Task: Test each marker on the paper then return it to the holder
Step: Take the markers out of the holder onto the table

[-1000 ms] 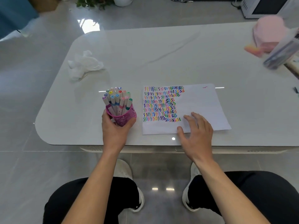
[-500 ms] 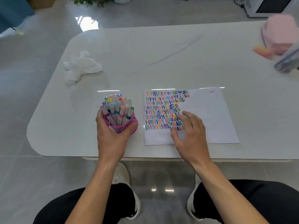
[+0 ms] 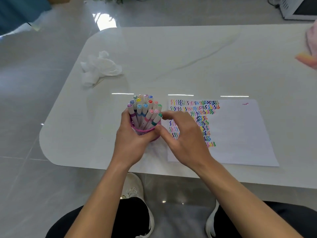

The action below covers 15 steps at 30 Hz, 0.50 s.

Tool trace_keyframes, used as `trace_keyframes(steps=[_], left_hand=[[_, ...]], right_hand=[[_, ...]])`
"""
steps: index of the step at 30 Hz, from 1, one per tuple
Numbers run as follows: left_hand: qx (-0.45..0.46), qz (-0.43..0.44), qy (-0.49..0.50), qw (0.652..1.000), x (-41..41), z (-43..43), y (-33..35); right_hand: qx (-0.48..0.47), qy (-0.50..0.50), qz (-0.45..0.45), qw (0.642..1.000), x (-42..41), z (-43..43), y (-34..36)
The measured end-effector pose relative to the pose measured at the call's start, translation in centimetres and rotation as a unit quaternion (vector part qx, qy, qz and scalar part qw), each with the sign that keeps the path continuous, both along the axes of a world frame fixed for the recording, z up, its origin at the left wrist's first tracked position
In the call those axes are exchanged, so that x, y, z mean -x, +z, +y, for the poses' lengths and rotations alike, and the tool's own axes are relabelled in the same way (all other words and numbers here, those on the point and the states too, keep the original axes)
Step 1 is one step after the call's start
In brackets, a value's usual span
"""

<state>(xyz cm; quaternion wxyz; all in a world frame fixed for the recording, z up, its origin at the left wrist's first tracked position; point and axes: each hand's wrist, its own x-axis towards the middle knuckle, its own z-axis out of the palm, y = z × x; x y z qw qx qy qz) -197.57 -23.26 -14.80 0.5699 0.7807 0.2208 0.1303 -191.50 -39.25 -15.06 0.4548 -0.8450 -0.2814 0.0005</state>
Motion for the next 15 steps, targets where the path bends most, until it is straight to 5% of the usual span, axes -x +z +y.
trace_keyframes(steps=[15], left_hand=[[0.013, 0.017, -0.028, 0.999, -1.6, 2.5, 0.1]], right_hand=[[-0.020, -0.005, 0.103, 0.994, -3.4, 4.5, 0.5]])
